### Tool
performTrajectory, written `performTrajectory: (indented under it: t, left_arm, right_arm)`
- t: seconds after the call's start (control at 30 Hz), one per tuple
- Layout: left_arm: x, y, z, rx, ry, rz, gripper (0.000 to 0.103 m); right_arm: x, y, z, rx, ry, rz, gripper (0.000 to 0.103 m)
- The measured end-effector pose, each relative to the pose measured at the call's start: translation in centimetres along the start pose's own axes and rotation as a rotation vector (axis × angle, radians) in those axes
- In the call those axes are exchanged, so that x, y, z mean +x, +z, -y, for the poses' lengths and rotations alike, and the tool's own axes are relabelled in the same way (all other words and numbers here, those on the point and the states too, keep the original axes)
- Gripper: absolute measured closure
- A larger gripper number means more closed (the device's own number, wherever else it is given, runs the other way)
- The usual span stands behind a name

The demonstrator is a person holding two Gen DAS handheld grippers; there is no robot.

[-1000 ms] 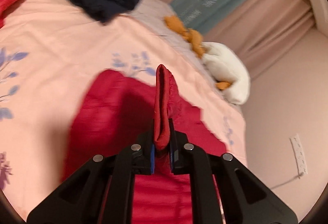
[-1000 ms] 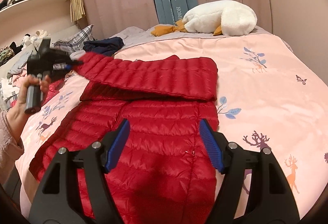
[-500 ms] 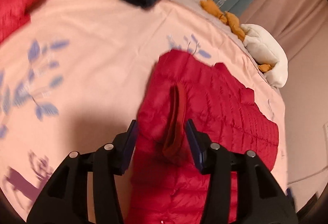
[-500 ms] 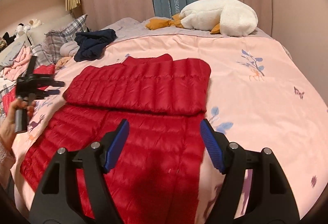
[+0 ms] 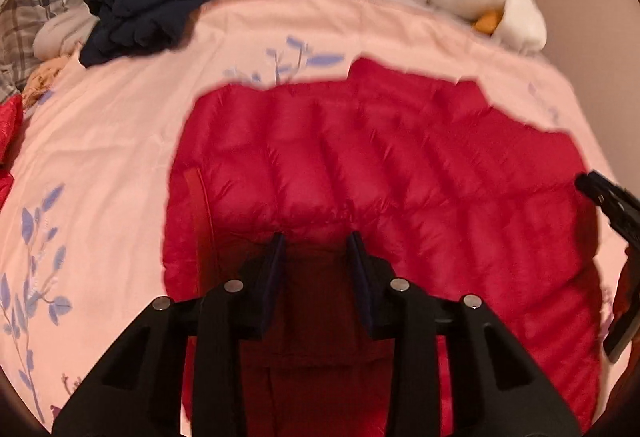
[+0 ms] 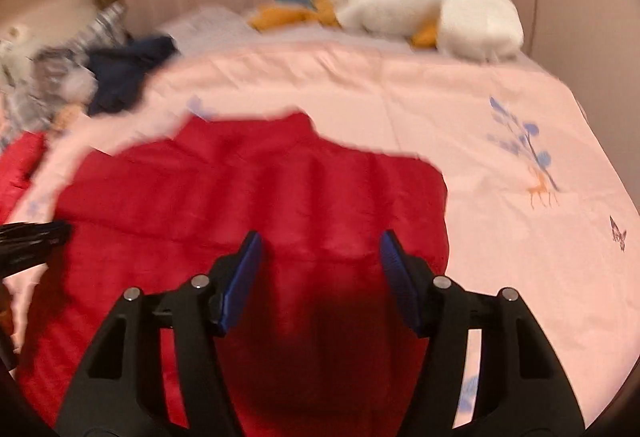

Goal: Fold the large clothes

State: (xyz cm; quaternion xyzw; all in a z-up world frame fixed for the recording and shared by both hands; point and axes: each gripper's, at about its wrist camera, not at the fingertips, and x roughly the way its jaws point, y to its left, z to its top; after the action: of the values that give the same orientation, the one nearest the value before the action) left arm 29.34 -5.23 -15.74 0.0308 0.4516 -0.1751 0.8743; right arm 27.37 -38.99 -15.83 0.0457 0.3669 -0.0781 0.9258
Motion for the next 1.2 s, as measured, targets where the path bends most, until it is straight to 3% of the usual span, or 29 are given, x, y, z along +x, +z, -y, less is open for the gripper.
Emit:
performTrajectory:
  t: [0.07,0.17,0.27,0.3,0.4,0.47,0.6,0.67,0.77,0.87,0.93,1.1,1.2]
  left_arm:
    - [0.9,-0.3,-0.1,0.005,-0.013,-0.012,0.069]
    - [1.2,-0.2,-0.1,0.008,-0.024,-0.014,0.069]
    - [1.5,0.2,-0.1,0.016,-0.027,-0.026,0.069]
    - [1.5,0.3,-0.2,0.018,-0.028,-0.027,0.069]
    - [1.4,0.1,-0.1,0.021,-0.031,-0.022,0.069]
    - [1.4,0.1,0.0,0.021,-0.026,-0.017,0.069]
    - [1.4,-0.1,0.5,0.029,-0.003,-0.016,0.069]
    - [1.4,0.0,0.6,0.030,0.003,-0.018,0.069]
    - [0.9,-0.1,0.6,0.021,0.011,-0.015,0.068]
    - [-0.8,-0.8,0.7,0.021,0.001,0.005,0.044]
    - [-2.5,-1.9,1.1,0.047,0.013,0.030,0.028]
    - [-5.9,-5.0,1.6,0.070,-0.019,0.035,0.027]
    - [-7.8,-7.8,1.1,0.050,-0.042,0.032,0.014]
  right_arm:
    - [3.1,-1.1,1.4,0.048,0.026,-0.085,0.043]
    - [3.8,-1.3,2.2,0.108,0.060,-0.107,0.043]
    - [2.9,-0.6,1.4,0.075,0.008,-0.109,0.043]
    - [1.6,-0.4,0.7,0.060,-0.007,-0.072,0.044]
    - [-1.1,-0.4,-1.7,0.005,0.087,0.023,0.042]
    - [-1.9,-0.9,-4.0,-0.065,0.145,0.038,0.040]
    - [0.9,-2.4,-7.1,-0.186,0.099,-0.055,0.039]
    - [2.5,-2.8,-7.3,-0.186,0.086,-0.084,0.036]
    - [1.7,-2.5,-6.8,-0.139,0.094,-0.093,0.036]
    - [-1.4,-2.7,-6.1,-0.117,0.141,-0.047,0.032]
    - [-4.3,-3.8,-5.2,-0.101,0.140,0.000,0.020]
    - [-8.7,-7.3,-3.0,-0.027,0.146,0.006,0.016]
    - [-10.9,-9.9,-1.2,0.031,0.153,-0.019,0.013]
